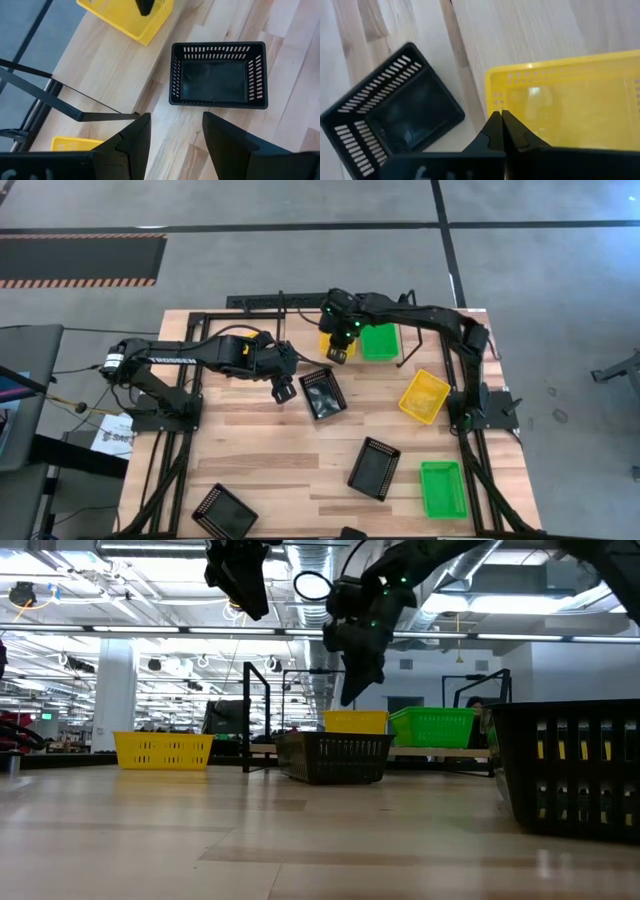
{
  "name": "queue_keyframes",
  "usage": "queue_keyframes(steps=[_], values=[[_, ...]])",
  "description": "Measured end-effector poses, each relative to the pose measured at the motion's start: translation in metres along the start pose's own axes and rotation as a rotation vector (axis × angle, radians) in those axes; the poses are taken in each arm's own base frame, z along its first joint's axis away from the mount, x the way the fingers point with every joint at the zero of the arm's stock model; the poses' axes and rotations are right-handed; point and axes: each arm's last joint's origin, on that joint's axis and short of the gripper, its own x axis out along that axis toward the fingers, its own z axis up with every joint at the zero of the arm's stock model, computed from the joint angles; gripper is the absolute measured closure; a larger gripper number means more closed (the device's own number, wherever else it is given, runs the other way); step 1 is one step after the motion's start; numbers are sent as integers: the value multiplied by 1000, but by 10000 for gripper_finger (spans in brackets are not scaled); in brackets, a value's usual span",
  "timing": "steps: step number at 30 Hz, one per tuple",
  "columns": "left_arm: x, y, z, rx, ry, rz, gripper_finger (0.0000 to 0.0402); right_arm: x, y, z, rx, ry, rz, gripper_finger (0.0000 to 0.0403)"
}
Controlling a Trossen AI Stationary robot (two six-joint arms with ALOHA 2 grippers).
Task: Stack baskets on shelf by color
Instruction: Adjust the yellow bin on the shelf, then stack the left yellow bin on top of the yellow bin on the shelf
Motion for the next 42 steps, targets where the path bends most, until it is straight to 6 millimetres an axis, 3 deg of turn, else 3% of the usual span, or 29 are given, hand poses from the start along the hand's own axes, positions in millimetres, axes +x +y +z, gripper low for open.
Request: queue_keyframes(steps=[20,23,32,38,42], values=[[0,0,0,0,0,-1,235,1,7,-20,-26,260,28,403],[0,0,0,0,0,-1,235,-8,13,-17,-38,229,14,403],[0,0,0,-20,1,-2,235,-77,30,11,-72,-2,-97,403],[0,3,-7,-44,72,25,235,-149,53,16,-113,-201,-186,403],[-3,11,-23,-75,204,163,235,-203,73,5,-130,-347,-218,403]])
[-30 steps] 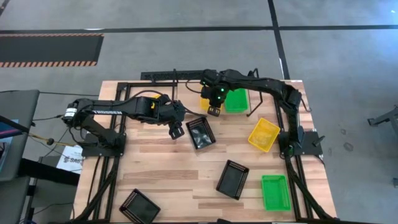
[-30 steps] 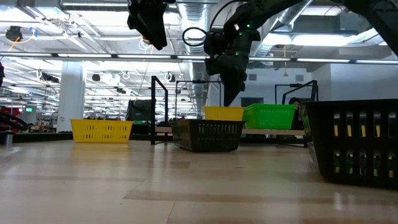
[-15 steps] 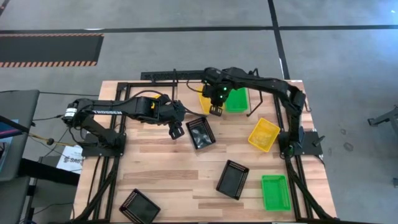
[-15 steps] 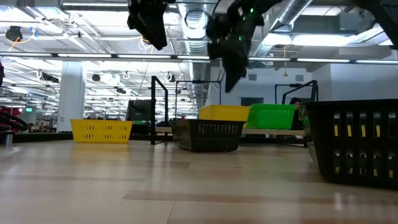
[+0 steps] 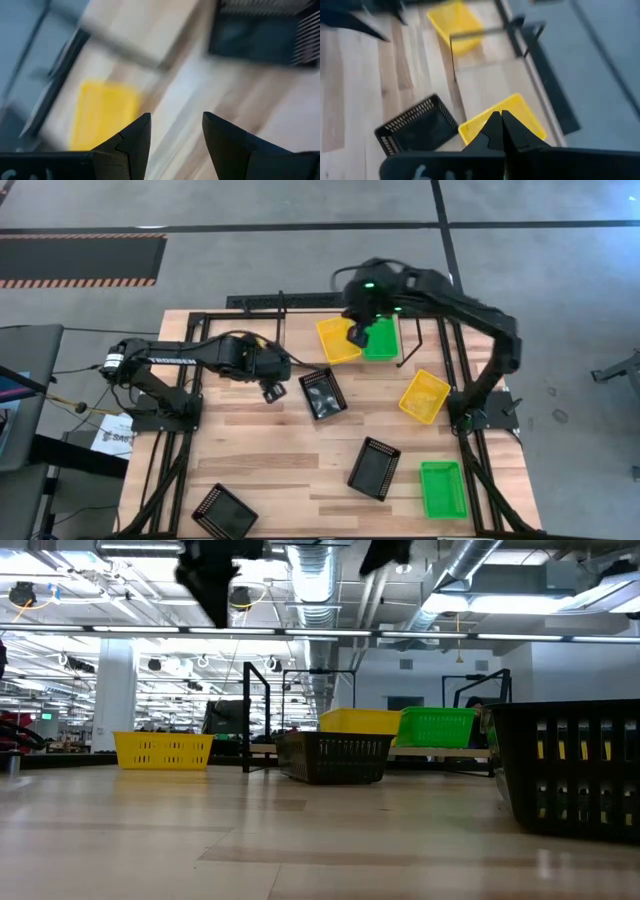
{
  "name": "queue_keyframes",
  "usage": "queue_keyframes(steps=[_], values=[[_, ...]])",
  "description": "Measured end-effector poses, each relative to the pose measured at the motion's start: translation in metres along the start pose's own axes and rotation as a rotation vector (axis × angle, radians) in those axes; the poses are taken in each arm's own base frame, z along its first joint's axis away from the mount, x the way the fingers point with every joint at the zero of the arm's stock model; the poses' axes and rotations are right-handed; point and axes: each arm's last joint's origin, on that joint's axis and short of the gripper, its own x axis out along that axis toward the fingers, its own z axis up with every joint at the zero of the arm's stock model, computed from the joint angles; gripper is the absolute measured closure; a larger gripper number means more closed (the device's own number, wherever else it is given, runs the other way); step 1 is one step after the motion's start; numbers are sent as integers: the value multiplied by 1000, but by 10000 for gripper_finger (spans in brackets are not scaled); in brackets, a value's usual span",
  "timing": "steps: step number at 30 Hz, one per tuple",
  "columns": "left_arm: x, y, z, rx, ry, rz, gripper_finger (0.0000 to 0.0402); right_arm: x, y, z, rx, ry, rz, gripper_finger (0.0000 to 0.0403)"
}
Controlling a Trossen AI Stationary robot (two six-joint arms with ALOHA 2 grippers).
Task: Stack baskets on shelf by color
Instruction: Stack the left yellow bin on top of the yellow bin on the shelf
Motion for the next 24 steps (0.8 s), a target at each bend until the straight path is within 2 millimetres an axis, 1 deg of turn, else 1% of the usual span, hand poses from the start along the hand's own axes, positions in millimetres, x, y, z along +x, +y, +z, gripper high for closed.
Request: queue_keyframes(steps=[3,5,8,11,12,15,17,20,24], values=[[-2,10,-14,-26,115,118,235,-38,6,-1,5,-83,-36,403],[-7,17,-21,-39,152,145,235,-61,10,-3,5,-132,-53,403],[-16,25,-29,-49,92,113,235,-91,14,-8,12,-197,-79,403],[-22,41,-44,-110,21,61,235,-112,17,-14,6,-239,-91,403],[-22,47,-53,-148,-1,48,235,-118,18,-15,5,-254,-91,403],[-21,62,-77,-271,-95,-28,235,-133,20,-20,3,-289,-79,402],[-15,67,-93,-319,-145,-112,235,-139,22,-21,0,-305,-71,402],[-3,67,-111,-356,-235,-269,235,-142,23,-22,1,-314,-64,402],[18,61,-126,-308,-323,-383,235,-140,23,-22,13,-309,-64,401]])
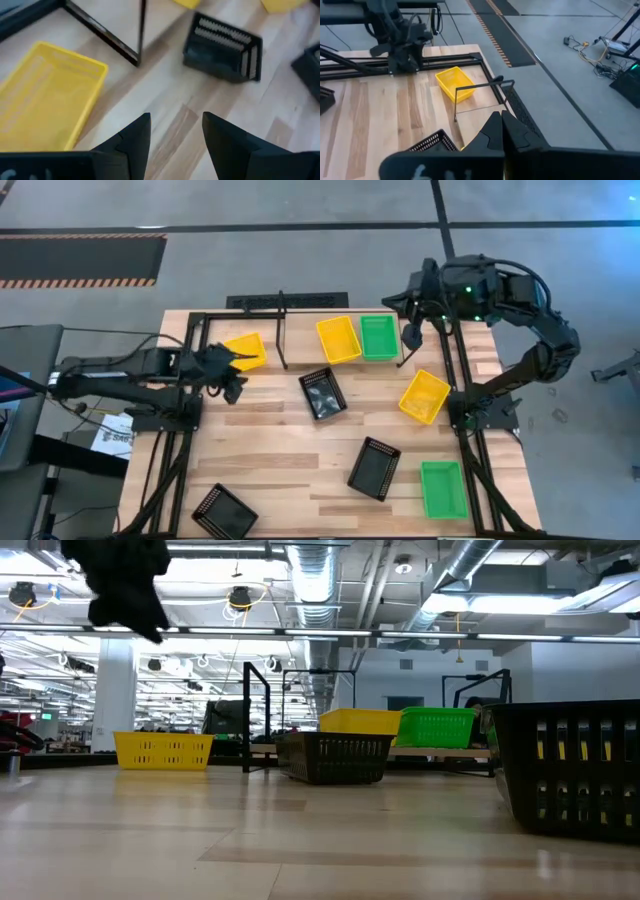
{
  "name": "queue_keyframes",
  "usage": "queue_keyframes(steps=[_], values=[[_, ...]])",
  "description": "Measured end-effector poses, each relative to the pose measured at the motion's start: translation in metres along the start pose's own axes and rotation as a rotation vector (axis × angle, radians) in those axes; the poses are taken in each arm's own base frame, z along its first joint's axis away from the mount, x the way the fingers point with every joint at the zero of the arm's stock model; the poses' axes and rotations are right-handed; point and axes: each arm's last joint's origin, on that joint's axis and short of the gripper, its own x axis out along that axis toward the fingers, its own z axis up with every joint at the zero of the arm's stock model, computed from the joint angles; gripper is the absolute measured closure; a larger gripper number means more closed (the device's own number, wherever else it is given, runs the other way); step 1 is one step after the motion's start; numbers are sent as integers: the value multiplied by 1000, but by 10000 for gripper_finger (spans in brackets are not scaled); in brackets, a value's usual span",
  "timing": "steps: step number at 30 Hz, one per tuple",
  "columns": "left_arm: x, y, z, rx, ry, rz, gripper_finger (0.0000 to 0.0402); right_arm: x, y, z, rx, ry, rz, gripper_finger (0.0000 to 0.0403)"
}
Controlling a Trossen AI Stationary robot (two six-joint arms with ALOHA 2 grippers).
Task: Stack baskets on shelf by color
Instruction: Stack the left yellow bin on top of the yellow bin on the shelf
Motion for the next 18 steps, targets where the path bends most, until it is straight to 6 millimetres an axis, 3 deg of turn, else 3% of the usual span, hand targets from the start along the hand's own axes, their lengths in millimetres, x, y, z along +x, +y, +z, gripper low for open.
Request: queue_keyframes(steps=[8,14,18], values=[[32,11,-18,115,92,86,235,11,3,0,14,21,4,401],[61,14,-1,117,177,259,235,17,4,1,27,31,6,400],[85,16,18,133,324,269,235,17,4,1,37,27,9,401]])
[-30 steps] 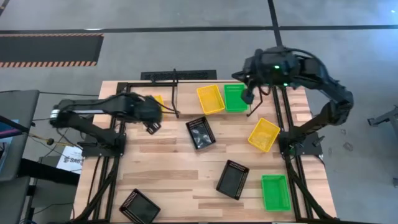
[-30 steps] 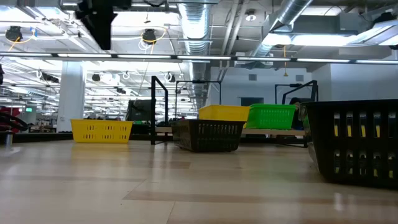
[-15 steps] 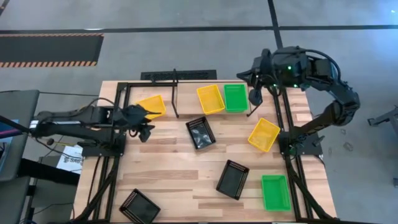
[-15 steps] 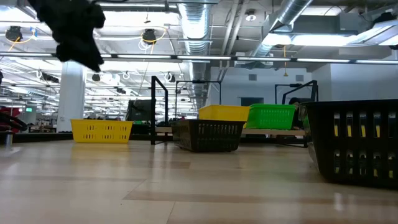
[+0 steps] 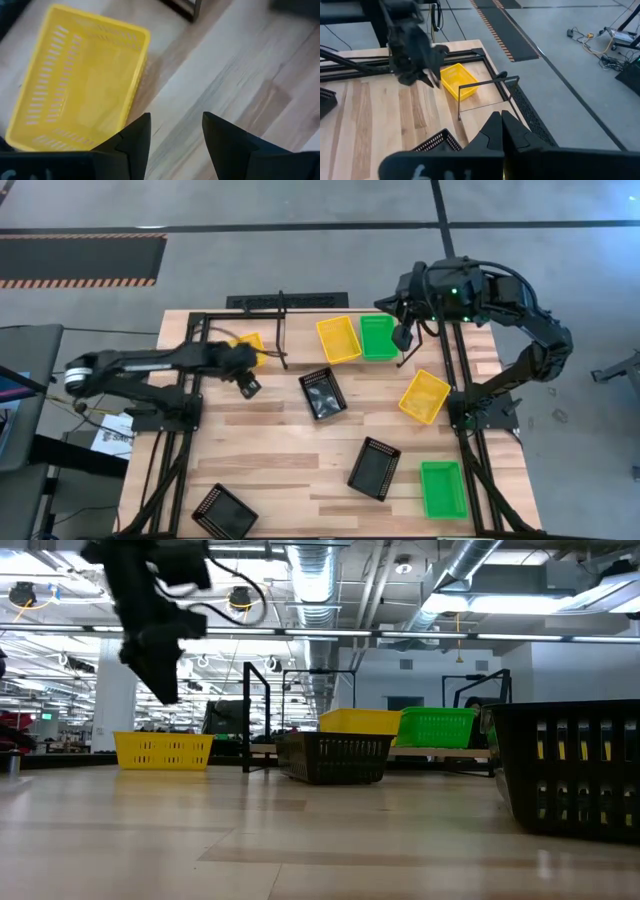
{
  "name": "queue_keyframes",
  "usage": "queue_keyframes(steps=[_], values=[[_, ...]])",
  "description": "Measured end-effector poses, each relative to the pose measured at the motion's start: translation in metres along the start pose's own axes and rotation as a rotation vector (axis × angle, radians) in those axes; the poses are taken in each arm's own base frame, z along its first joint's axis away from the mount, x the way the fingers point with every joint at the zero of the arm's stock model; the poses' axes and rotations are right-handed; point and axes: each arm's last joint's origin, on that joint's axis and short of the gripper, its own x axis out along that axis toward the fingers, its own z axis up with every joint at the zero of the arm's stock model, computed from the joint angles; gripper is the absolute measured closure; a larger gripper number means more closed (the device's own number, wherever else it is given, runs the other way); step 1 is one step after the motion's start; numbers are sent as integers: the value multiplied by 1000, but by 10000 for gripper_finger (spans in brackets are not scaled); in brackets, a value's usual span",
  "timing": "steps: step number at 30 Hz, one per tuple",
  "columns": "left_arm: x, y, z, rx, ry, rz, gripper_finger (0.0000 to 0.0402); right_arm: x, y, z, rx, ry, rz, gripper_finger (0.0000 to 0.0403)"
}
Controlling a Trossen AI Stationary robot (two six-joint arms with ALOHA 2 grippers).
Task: Stack baskets on shelf by color
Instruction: Stack the left yellow bin on top of the yellow bin on the shelf
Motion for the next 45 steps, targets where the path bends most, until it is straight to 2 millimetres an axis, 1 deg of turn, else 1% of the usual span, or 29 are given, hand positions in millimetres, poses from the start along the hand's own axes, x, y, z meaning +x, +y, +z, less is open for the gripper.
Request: queue_keyframes(steps=[5,7,11,14,18,23,33,35,39,41,45], values=[[22,0,31,152,189,73,235,0,0,0,25,-2,1,397],[30,-1,45,193,236,119,235,0,0,0,24,-2,3,397],[45,-2,66,244,327,195,235,0,1,0,24,-2,6,400],[56,-6,71,263,409,150,235,0,1,0,26,-1,6,400],[63,-9,63,290,504,90,235,0,1,-1,23,10,6,398],[68,-8,55,301,540,118,235,0,1,-2,21,17,6,400],[68,-5,56,297,524,169,235,0,1,-2,12,17,6,400],[65,-7,55,297,527,173,235,0,1,-2,12,17,6,400],[49,-15,52,320,492,174,235,0,1,-2,19,17,6,398],[37,-19,49,324,461,167,235,-1,1,-2,28,17,6,399],[17,-17,46,350,354,135,235,-1,1,-2,37,16,6,400]])
